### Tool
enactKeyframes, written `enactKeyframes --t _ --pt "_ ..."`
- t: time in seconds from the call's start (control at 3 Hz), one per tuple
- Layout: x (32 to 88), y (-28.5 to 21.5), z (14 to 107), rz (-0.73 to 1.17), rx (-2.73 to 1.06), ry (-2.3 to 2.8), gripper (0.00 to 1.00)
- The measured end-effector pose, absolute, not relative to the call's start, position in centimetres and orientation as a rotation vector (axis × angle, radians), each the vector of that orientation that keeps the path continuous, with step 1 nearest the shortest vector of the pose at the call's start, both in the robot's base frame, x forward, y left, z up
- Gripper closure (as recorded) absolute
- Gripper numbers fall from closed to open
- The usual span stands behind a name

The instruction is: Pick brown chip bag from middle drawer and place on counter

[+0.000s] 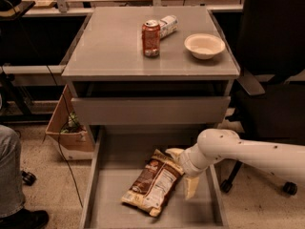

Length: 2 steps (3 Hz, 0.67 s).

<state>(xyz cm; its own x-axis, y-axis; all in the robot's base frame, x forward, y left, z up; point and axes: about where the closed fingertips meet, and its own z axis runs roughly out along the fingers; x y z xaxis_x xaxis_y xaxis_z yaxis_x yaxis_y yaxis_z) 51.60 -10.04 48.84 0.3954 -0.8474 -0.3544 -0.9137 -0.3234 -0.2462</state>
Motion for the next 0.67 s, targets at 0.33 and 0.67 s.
enactKeyframes --t 0.33,0.67 --pt "53.0 -8.7 44.2 0.285 -2.258 1.428 0.00" --pt "54.5 -6.9 40.8 0.339 -2.245 1.341 0.00"
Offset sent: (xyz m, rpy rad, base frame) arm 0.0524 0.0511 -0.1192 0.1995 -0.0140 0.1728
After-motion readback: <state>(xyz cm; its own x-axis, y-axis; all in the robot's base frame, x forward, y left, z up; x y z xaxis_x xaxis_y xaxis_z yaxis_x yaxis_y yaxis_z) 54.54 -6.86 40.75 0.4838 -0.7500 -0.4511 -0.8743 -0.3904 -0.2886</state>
